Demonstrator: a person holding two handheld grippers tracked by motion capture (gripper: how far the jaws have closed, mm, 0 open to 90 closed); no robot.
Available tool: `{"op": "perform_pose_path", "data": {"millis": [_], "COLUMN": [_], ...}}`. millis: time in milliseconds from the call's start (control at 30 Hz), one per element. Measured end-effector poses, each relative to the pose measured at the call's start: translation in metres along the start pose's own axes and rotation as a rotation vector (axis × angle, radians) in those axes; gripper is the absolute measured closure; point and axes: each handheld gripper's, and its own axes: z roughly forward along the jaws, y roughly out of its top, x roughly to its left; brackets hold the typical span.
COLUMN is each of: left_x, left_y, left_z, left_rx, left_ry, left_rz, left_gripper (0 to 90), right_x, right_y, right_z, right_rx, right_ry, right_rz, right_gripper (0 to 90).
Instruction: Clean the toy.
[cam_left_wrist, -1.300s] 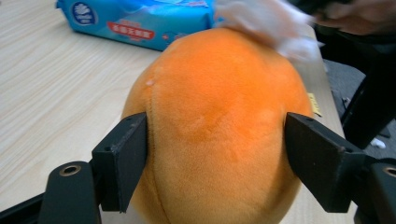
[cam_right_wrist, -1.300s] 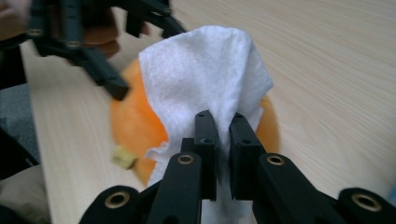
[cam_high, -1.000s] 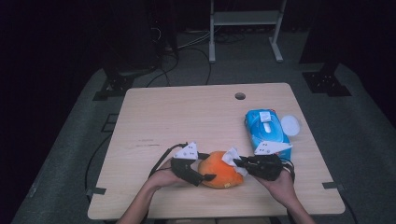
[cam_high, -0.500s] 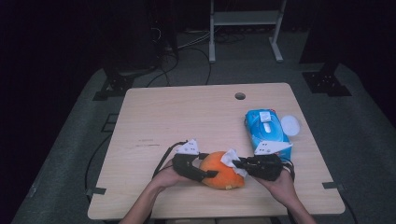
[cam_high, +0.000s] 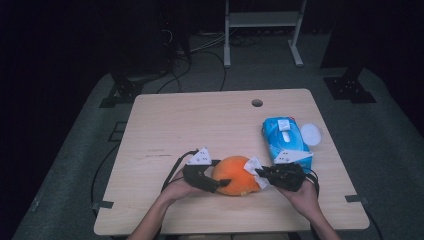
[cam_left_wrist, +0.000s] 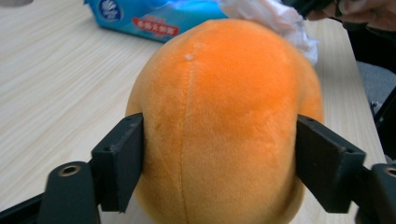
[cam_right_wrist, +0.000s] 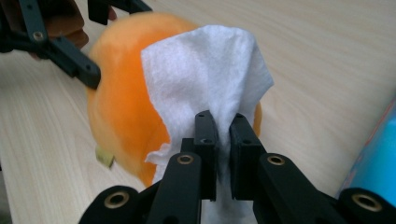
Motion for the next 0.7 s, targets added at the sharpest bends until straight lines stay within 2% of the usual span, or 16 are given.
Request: {"op": "perform_pose_path", "data": {"millis": [33, 133, 167, 233, 300, 333, 367, 400, 467, 500, 567, 667, 700], "left_x": [0.002, 0.001, -0.001, -0.009, -0.017, -0.017, -0.025, -0.027, -0.026, -0.024, -0.024, -0.026, -0.028], "left_y": [-0.002, 0.000, 0.002, 0.007, 0.012, 0.012, 0.017, 0.018, 0.018, 0.017, 0.018, 0.021, 0.021], "left_z": [-0.001, 0.000, 0.001, 0.002, 0.005, 0.005, 0.008, 0.007, 0.007, 0.006, 0.006, 0.008, 0.010], "left_rx": [-0.005, -0.001, -0.003, -0.002, 0.004, 0.004, 0.036, 0.040, 0.036, 0.034, 0.025, 0.023, 0.025], "left_ry": [-0.004, 0.005, 0.012, 0.030, 0.035, 0.035, 0.061, 0.072, 0.072, 0.069, 0.068, 0.075, 0.077], "left_rz": [-0.022, -0.010, -0.003, 0.029, 0.073, 0.073, 0.141, 0.150, 0.143, 0.127, 0.117, 0.128, 0.138], "left_gripper": [22.6, 23.1, 24.0, 24.9, 24.7, 24.2, 24.3, 24.6, 25.5, 25.7, 25.8, 26.4, 26.3], "right_x": [-0.001, 0.003, 0.012, 0.019, 0.028, 0.028, 0.039, 0.041, 0.039, 0.029, 0.021, 0.016, 0.019], "right_y": [-0.002, 0.000, 0.005, 0.010, 0.014, 0.014, 0.018, 0.019, 0.019, 0.017, 0.014, 0.012, 0.013], "right_z": [0.001, 0.001, 0.001, 0.000, -0.001, -0.001, 0.002, 0.002, 0.003, 0.001, -0.001, -0.004, -0.004], "right_rx": [-0.003, -0.007, -0.036, -0.056, -0.094, -0.094, -0.090, -0.084, -0.083, -0.084, -0.080, -0.074, -0.078], "right_ry": [0.012, 0.013, 0.029, 0.043, 0.093, 0.093, 0.075, 0.068, 0.061, 0.045, 0.007, -0.014, -0.011], "right_rz": [0.011, -0.002, -0.027, -0.054, -0.078, -0.078, -0.141, -0.147, -0.147, -0.116, -0.091, -0.067, -0.083], "right_gripper": [82.7, 82.7, 82.7, 82.7, 82.6, 82.6, 82.7, 82.8, 82.9, 82.8, 82.8, 83.3, 83.3]}}
